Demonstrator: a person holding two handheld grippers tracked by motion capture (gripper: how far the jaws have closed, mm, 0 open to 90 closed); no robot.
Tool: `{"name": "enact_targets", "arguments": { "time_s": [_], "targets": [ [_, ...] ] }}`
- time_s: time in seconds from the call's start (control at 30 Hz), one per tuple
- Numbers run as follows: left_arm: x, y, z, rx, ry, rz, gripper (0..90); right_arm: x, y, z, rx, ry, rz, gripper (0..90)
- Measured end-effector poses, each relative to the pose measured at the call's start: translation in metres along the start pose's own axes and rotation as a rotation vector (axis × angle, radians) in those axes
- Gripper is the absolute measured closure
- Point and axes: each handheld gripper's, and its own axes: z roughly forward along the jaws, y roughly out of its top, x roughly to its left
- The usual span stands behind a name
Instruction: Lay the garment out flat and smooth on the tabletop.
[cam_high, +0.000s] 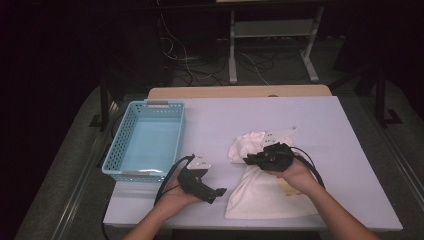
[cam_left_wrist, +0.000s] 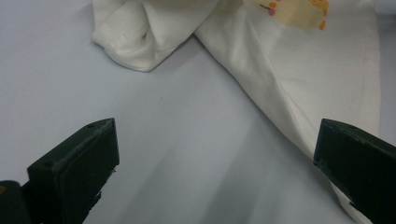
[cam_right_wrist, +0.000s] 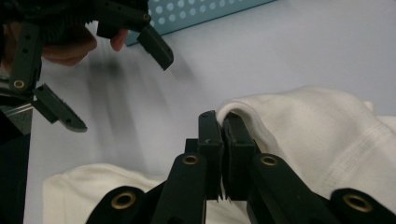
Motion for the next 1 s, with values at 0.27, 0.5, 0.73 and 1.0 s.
{"name": "enact_targets", "arguments": {
  "time_s": [0.27,0.5,0.73,1.0],
  "targets": [
    [0.0,0.0,0.0,0.003,-0.003,0.0,0.0,0.009,-0.005,0.011,0.049,0.04,-0.017,85.8],
    [0.0,0.0,0.001,0.002,-0.001,-0.003,0.0,0.021,-0.012,0.019,0.101,0.086,-0.044,85.7],
    [-0.001,0.0,0.002,0.003,-0.002,-0.004,0.0,0.027,-0.014,0.023,0.124,0.107,-0.06,82.9],
    [-0.001,0.0,0.002,0.007,-0.003,0.0,0.0,0.032,-0.021,0.012,0.106,0.107,-0.031,69.1]
  ]
}}
